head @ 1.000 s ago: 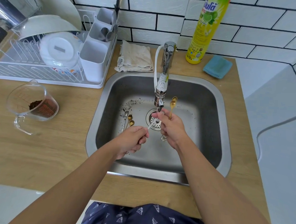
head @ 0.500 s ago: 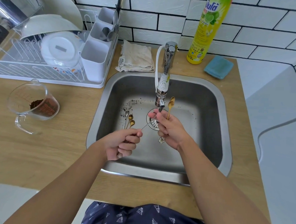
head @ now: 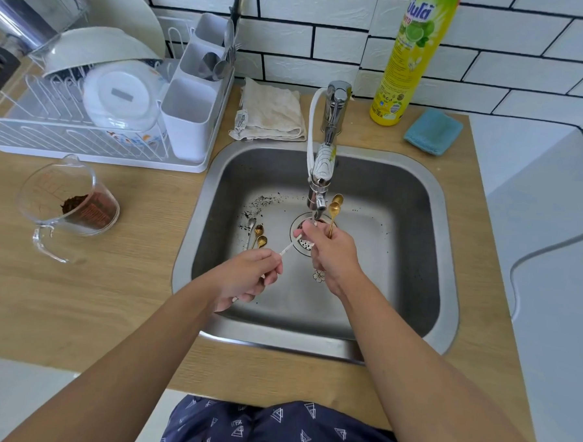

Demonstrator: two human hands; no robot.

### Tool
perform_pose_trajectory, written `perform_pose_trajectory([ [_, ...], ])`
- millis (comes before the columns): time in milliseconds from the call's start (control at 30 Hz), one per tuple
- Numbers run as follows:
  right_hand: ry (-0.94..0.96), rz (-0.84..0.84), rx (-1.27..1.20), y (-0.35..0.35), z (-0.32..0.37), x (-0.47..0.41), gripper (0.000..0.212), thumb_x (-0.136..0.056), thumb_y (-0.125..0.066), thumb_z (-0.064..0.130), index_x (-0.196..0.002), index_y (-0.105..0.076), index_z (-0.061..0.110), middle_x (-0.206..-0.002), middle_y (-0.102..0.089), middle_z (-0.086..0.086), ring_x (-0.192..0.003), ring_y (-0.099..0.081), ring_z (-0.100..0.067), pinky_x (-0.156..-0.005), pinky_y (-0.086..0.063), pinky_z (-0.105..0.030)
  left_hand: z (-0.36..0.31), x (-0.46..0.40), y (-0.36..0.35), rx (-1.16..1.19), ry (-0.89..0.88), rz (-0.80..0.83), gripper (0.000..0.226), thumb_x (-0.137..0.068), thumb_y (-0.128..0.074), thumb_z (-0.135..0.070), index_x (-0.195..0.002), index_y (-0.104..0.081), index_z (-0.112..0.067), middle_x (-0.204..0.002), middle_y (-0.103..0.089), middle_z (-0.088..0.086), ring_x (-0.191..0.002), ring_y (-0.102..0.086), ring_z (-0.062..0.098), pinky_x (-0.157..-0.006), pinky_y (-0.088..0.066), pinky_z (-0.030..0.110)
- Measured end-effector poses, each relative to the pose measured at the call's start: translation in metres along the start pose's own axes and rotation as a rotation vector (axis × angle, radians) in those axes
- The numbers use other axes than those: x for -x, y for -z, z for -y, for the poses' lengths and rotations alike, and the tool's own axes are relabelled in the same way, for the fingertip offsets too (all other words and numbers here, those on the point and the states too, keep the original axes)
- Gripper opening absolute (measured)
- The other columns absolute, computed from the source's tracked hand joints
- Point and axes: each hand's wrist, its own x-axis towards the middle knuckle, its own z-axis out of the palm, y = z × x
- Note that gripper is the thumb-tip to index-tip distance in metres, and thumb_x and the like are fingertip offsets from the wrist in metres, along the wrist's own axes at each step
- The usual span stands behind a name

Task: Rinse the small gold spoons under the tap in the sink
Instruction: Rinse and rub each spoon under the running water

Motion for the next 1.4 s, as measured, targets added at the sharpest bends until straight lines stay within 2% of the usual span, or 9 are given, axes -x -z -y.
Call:
perform_pose_trajectory([
  [233,0.023,0.017,0.034,-0.006,0.001,0.001,0.019,-0.102,-0.062,0.024,-0.102,-0.075,0.01,-0.064,-0.069,0.012,-0.042,-0.028,-0.006,-0.039,-0.026,-0.019,0.002,-0.006,-0.002,0.054,0.027,0.01,0.022,-0.103,-0.043,-0.03,-0.09,-0.056,-0.017,-0.063,-0.047,-0.004,-0.046,-0.02,0.01,-0.039,-0.013,0.021],
  [333,0.012,-0.022,-0.123,-0.002,0.006,0.001,0.019,-0.094,-0.073,0.009,-0.112,-0.074,0.012,-0.087,-0.076,0.002,-0.04,-0.031,-0.004,-0.038,-0.026,-0.019,0.007,-0.006,-0.001,0.058,0.029,0.021,0.022,-0.103,-0.043,-0.029,-0.088,-0.056,-0.018,-0.064,-0.046,-0.004,-0.048,-0.02,0.01,-0.04,-0.013,0.021],
  [400,-0.036,0.007,-0.099,0.001,0.007,0.002,0.006,-0.095,-0.074,0.017,-0.099,-0.078,0.015,-0.1,-0.076,-0.014,-0.039,-0.028,-0.006,-0.038,-0.023,-0.02,0.008,-0.007,-0.002,0.078,0.016,0.014,0.022,-0.103,-0.044,-0.029,-0.089,-0.057,-0.018,-0.064,-0.047,-0.004,-0.047,-0.021,0.01,-0.039,-0.015,0.02],
  [500,-0.058,0.046,-0.041,0.005,0.004,0.006,0.028,-0.098,-0.07,0.029,-0.071,-0.074,0.019,-0.095,-0.077,-0.01,-0.037,-0.023,-0.007,-0.036,-0.02,-0.021,-0.001,-0.018,-0.01,0.037,-0.014,-0.011,0.025,-0.102,-0.045,-0.033,-0.093,-0.06,-0.016,-0.064,-0.049,-0.005,-0.044,-0.023,0.009,-0.037,-0.016,0.019],
  [600,-0.006,-0.12,-0.077,0.018,0.015,0.004,0.033,-0.099,-0.067,0.029,-0.069,-0.078,0.02,-0.069,-0.069,-0.004,-0.035,-0.022,-0.006,-0.036,-0.019,-0.019,-0.013,-0.037,-0.019,-0.025,-0.102,-0.067,0.03,-0.103,-0.048,-0.033,-0.099,-0.066,-0.009,-0.064,-0.053,-0.005,-0.044,-0.028,0.009,-0.041,-0.019,0.02],
  [733,0.078,-0.378,-0.206,0.057,0.033,-0.002,0.034,-0.102,-0.063,0.025,-0.07,-0.072,0.019,-0.095,-0.08,-0.014,-0.034,-0.024,-0.005,-0.036,-0.021,-0.02,-0.018,-0.057,-0.023,0.066,-0.185,-0.15,0.021,-0.099,-0.058,-0.027,-0.097,-0.071,-0.011,-0.065,-0.058,-0.005,-0.046,-0.04,0.009,-0.043,-0.028,0.021],
  [1000,0.049,-0.419,-0.235,0.065,0.029,0.007,0.047,-0.103,-0.062,0.028,-0.059,-0.078,0.032,-0.091,-0.081,-0.009,-0.034,-0.024,-0.005,-0.037,-0.021,-0.021,-0.035,-0.084,-0.069,0.543,-0.151,-0.301,0.015,-0.086,-0.077,-0.019,-0.082,-0.071,-0.007,-0.073,-0.074,0.01,-0.053,-0.066,0.011,-0.048,-0.05,0.019],
  [1200,0.032,-0.432,-0.186,0.079,0.032,0.002,0.021,-0.103,-0.062,0.026,-0.087,-0.065,0.013,-0.093,-0.082,-0.001,-0.034,-0.026,-0.005,-0.035,-0.026,-0.019,-0.019,-0.069,-0.03,0.292,-0.132,-0.046,0.022,-0.091,-0.071,-0.024,-0.103,-0.071,-0.005,-0.09,-0.077,0.012,-0.065,-0.071,0.013,-0.059,-0.056,0.02],
  [1400,0.007,-0.247,-0.049,0.037,0.025,0.002,0.034,-0.101,-0.063,0.029,-0.073,-0.078,0.017,-0.085,-0.071,-0.013,-0.037,-0.024,-0.007,-0.037,-0.021,-0.022,-0.046,-0.068,-0.03,-0.088,-0.169,0.072,0.02,-0.101,-0.056,-0.026,-0.098,-0.068,-0.01,-0.074,-0.069,-0.002,-0.058,-0.064,0.013,-0.053,-0.051,0.022],
])
